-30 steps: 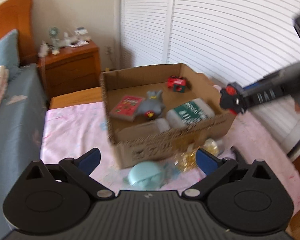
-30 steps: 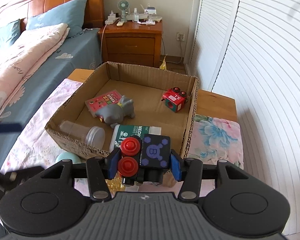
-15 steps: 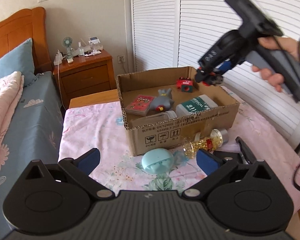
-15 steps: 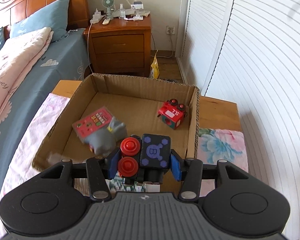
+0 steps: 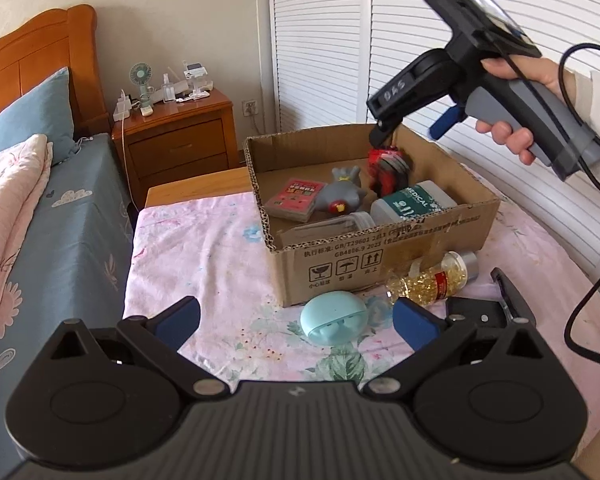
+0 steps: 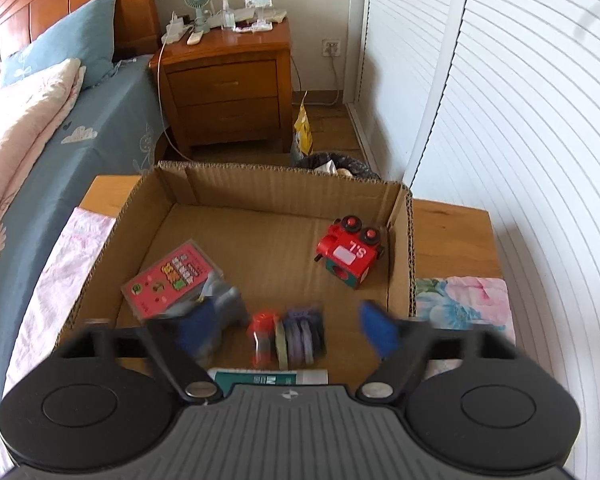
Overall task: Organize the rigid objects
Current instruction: 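Move the right tool to the black teardrop object while the left tool approaches the teal round case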
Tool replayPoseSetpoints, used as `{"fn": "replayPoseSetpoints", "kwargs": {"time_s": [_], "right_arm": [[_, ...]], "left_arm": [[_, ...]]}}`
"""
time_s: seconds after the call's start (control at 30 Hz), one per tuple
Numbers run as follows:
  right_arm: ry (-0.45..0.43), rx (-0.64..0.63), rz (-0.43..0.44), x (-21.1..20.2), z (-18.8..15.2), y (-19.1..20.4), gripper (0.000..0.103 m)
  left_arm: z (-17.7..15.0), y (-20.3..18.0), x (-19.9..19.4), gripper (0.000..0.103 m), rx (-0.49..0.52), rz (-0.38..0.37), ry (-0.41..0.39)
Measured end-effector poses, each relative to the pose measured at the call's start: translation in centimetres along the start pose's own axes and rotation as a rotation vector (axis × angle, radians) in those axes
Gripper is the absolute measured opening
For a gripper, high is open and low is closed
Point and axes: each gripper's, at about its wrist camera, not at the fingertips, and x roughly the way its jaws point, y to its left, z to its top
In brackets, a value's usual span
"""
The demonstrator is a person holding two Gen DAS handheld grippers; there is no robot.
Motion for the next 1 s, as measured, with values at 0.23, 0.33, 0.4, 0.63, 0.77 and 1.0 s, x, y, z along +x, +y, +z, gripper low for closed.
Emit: {"fn": "replayPoseSetpoints", "kwargs": {"time_s": [0.23,0.33,0.4,0.63,0.77,1.0], "right_arm": [[-0.011,-0.055,-0.039,-1.8,-1.8,0.8,0.098],[-0.025,-0.049,-0.035,-2.9,-3.3,0.9,0.099],[-0.034,-0.037,-0.034,-3.6,-4.6,0.8,0.099],[-0.071,-0.030,-0.071,-5.6,-10.3,0.4,0.101],[-0.023,0.012,-0.075,-5.2,-13.5,-0.6,0.102],[0.039,0.076,-0.076,-3.9,-17.8,-1.7,0.102]], "left_arm": [[-0.2,0.2,0.2,0.102,-0.009,-0.001,0.018],[-0.4,0.1,0.1,0.102,-0.006,0.000,0.020],[-0.6,0.1,0.1,0.102,-0.011,-0.002,0.022],[-1.1,0.0,-0.6,0.102,-0.003,-0.015,0.013],[-1.2,-0.2,-1.0,0.102,0.007,-0.009,0.008],[-1.6,-0.3,-1.1,0.102,-0.008,-0.012,0.022]]}}
